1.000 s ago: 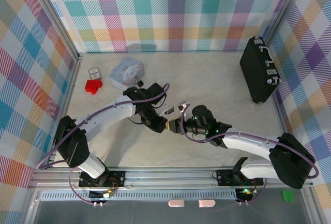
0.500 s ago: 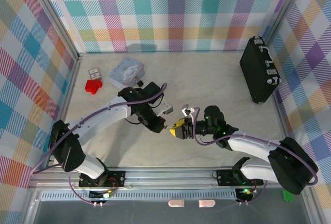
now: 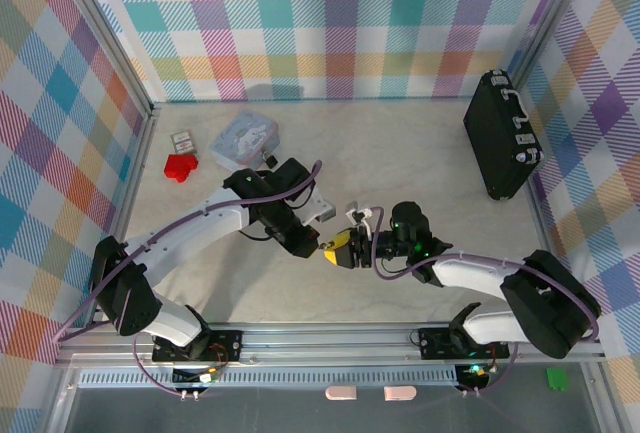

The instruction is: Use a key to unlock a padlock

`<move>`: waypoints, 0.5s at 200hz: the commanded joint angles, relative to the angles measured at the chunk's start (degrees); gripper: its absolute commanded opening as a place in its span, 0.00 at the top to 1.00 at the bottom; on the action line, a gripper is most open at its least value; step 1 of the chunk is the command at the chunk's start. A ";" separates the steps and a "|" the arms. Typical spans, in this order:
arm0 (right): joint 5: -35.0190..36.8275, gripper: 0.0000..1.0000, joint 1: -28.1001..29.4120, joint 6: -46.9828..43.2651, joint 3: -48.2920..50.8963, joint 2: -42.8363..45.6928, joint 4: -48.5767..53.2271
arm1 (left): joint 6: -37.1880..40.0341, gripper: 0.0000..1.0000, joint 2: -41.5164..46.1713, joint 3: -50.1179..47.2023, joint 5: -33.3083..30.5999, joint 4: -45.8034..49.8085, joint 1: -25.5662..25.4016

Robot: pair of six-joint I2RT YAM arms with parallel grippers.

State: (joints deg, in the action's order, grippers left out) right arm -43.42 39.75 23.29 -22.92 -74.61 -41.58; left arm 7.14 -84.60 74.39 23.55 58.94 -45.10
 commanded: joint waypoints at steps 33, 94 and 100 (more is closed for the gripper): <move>-2.02 0.68 0.15 -0.48 -2.72 -2.37 -2.19 | 1.31 1.00 1.01 0.01 1.59 0.69 -1.30; -2.81 0.79 0.77 -0.17 -3.03 -3.83 -3.42 | 1.22 1.00 0.66 0.08 0.99 0.48 -1.62; -2.73 0.81 0.76 -0.18 -2.93 -3.79 -3.42 | 1.15 1.00 0.66 0.14 0.81 0.32 -1.57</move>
State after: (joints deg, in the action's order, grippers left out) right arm -44.56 40.12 23.35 -24.56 -77.97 -42.65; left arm 7.35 -84.60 74.39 23.92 58.72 -46.11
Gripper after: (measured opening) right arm 0.219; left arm 0.057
